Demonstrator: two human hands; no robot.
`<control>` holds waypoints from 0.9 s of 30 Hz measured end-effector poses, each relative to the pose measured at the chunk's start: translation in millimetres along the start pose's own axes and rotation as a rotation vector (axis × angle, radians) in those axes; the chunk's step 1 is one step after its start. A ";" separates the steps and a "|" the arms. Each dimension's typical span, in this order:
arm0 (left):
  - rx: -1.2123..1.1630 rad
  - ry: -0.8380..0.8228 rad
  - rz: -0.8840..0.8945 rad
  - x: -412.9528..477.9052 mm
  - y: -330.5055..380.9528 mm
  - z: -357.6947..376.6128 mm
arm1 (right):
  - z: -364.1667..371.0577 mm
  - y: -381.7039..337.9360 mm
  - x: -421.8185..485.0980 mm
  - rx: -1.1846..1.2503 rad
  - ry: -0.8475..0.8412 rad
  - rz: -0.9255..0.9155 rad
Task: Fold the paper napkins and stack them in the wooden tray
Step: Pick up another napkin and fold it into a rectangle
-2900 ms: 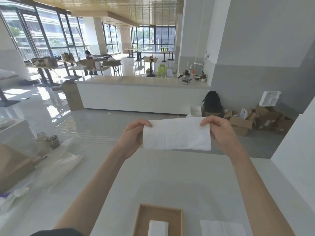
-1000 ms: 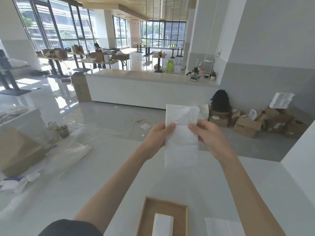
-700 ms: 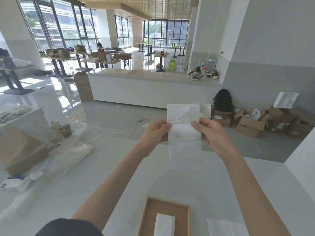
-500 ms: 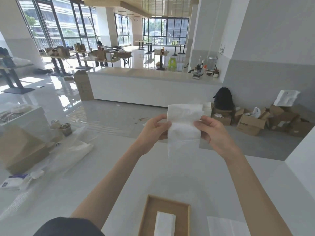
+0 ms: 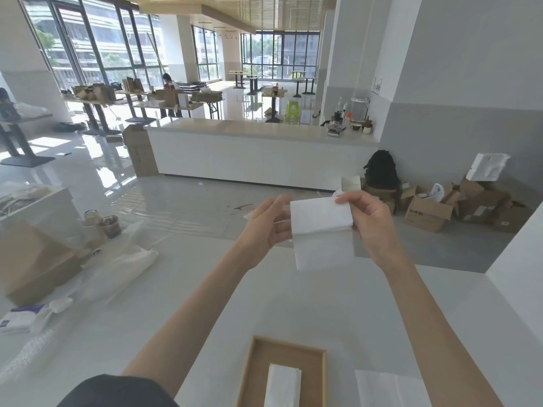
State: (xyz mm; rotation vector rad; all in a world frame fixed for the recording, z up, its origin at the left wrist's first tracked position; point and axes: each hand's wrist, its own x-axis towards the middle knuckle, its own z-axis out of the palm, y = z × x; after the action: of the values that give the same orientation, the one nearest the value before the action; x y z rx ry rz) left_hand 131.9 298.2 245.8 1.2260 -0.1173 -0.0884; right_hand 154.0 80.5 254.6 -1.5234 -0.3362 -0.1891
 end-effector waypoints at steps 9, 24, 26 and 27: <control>0.161 -0.071 0.033 -0.6 -5.2 4.6 | -7.7 3.3 0.0 0.046 0.073 0.042; 0.222 -0.018 0.029 1.8 -10.6 -1.7 | -0.1 13.4 -10.1 0.097 0.026 0.132; 0.213 0.012 0.048 2.6 -12.1 -3.0 | -0.3 11.7 -9.5 0.105 0.007 0.125; 0.211 0.026 0.054 2.8 -12.0 -3.4 | -0.6 11.1 -10.0 0.106 -0.020 0.137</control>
State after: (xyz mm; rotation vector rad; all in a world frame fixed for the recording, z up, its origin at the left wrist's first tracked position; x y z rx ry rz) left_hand 135.0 296.9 233.5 1.4335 -0.1403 -0.0129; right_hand 148.2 79.5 240.8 -1.4382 -0.2528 -0.0472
